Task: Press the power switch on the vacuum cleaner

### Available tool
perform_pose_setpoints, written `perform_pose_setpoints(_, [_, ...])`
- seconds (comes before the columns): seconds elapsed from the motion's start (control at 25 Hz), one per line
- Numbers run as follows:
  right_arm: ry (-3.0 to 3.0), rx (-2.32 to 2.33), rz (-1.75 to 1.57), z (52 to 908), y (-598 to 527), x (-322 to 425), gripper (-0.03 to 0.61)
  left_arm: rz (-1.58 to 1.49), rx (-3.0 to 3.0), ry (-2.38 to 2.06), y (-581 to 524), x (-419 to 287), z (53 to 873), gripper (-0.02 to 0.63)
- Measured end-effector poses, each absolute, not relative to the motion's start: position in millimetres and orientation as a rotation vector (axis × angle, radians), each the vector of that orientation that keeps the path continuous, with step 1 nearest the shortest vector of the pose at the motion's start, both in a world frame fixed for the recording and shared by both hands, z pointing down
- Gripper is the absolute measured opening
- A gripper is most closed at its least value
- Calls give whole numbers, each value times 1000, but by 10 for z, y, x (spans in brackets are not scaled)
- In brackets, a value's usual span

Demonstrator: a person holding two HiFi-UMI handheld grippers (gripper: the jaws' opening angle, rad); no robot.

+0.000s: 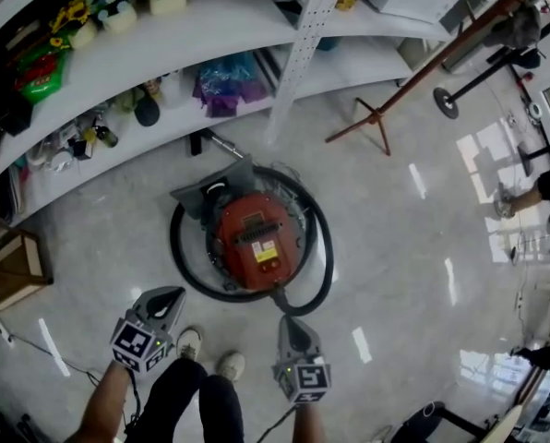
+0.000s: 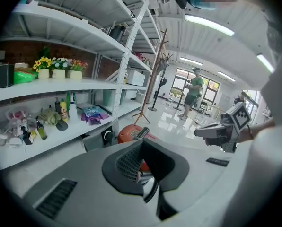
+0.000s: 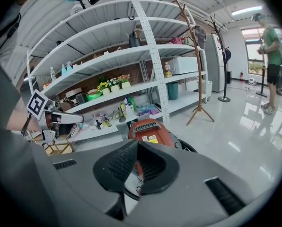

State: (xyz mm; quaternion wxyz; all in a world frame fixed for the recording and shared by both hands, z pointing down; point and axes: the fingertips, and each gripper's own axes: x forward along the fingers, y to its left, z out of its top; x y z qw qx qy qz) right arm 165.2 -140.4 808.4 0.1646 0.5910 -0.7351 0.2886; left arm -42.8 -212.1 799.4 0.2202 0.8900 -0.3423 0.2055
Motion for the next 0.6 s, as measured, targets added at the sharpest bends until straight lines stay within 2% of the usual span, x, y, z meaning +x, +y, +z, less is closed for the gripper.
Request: perform_pose_setpoints(0.6, [-2080,1678,831,8503,-1636,1623,6,562,2438,-943,-2076,-483,8177,8])
